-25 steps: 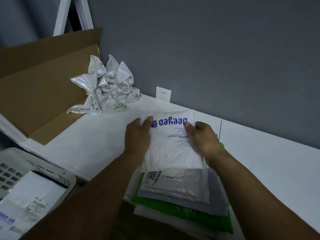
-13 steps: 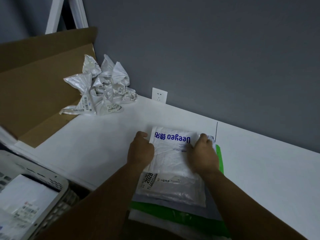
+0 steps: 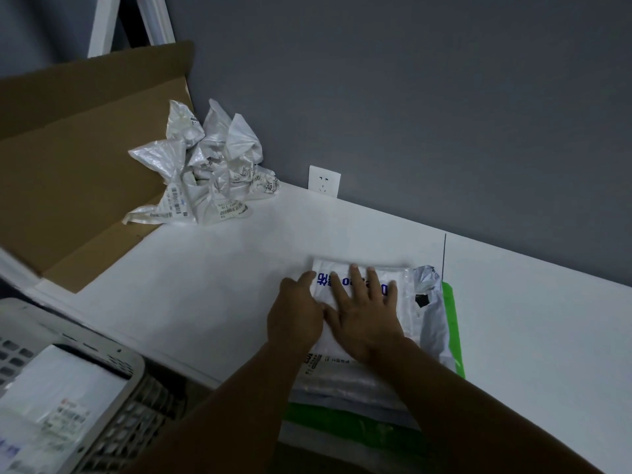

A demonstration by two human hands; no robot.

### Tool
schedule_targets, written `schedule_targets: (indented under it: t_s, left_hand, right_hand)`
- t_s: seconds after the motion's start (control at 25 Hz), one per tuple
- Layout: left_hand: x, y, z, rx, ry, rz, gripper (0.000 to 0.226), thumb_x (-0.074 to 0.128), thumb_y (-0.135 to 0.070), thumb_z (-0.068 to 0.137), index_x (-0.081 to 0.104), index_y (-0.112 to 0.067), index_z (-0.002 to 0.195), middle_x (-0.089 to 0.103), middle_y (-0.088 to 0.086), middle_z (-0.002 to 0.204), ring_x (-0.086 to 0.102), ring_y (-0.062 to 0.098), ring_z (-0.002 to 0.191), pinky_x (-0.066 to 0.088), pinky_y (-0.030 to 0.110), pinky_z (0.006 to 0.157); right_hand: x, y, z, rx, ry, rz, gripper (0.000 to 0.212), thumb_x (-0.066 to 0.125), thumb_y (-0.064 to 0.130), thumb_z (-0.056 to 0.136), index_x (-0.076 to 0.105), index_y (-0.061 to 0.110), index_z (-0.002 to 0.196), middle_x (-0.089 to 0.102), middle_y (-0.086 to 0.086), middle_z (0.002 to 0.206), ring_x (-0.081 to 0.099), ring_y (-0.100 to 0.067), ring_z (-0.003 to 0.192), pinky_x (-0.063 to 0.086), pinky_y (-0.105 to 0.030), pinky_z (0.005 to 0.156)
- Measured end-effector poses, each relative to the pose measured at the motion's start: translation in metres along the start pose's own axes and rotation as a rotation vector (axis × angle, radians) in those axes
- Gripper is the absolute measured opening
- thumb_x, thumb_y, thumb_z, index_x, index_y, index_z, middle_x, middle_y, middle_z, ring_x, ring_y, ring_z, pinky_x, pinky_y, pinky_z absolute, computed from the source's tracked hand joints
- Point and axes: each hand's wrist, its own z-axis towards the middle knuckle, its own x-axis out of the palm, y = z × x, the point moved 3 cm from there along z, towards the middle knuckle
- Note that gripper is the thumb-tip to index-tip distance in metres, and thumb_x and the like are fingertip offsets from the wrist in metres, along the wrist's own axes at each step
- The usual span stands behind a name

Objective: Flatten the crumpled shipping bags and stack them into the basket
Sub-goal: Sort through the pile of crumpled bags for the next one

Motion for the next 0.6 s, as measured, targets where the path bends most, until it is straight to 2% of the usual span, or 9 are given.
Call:
schedule_targets:
  t_s: [0.12,0.4,0.52,0.6]
  left_hand:
    - [0.007,0.004,0.0,0.062,0.026,0.078,0.045,0.047,-0.022,0.1,0.047,-0.024,0.145,0.047,0.009,0.122,0.056,0.026,0.11,0.05,0.039,0.093]
    - [0.024,0.014,-0.007,0.121,0.073,0.319,0.055,0.041,-0.029,0.102,0.023,-0.021,0.154,0.034,0.008,0.136,0.05,0.024,0.116,0.049,0.037,0.09]
    - [0.024,0.012,-0.007,0.099,0.074,0.326,0.052,0.042,-0.032,0.102,0.027,-0.022,0.151,0.035,0.007,0.133,0.052,0.023,0.112,0.05,0.037,0.088]
    - [0.019,0.006,-0.007,0.099,0.037,0.276,0.049,0.045,-0.032,0.101,0.034,-0.022,0.147,0.038,0.005,0.13,0.055,0.023,0.109,0.05,0.037,0.088]
  right_hand:
    - [0.008,0.0,0.003,0.008,-0.005,-0.006,0.1,-0.03,0.075,0.067,-0.014,0.034,0.157,-0.018,-0.009,0.166,-0.022,-0.036,0.151,-0.006,-0.064,0.118]
    - [0.022,-0.002,0.004,0.014,-0.012,-0.047,0.085,-0.015,0.071,0.082,-0.014,0.031,0.157,-0.018,-0.01,0.166,-0.022,-0.036,0.151,-0.008,-0.062,0.119]
    - [0.023,-0.003,0.004,0.02,-0.005,-0.053,0.081,-0.011,0.07,0.086,-0.014,0.032,0.158,-0.017,-0.01,0.166,-0.021,-0.036,0.151,-0.008,-0.062,0.119]
    - [0.016,-0.002,0.004,0.023,-0.011,-0.052,0.086,-0.016,0.071,0.081,-0.013,0.032,0.158,-0.017,-0.01,0.166,-0.021,-0.035,0.151,-0.008,-0.063,0.119]
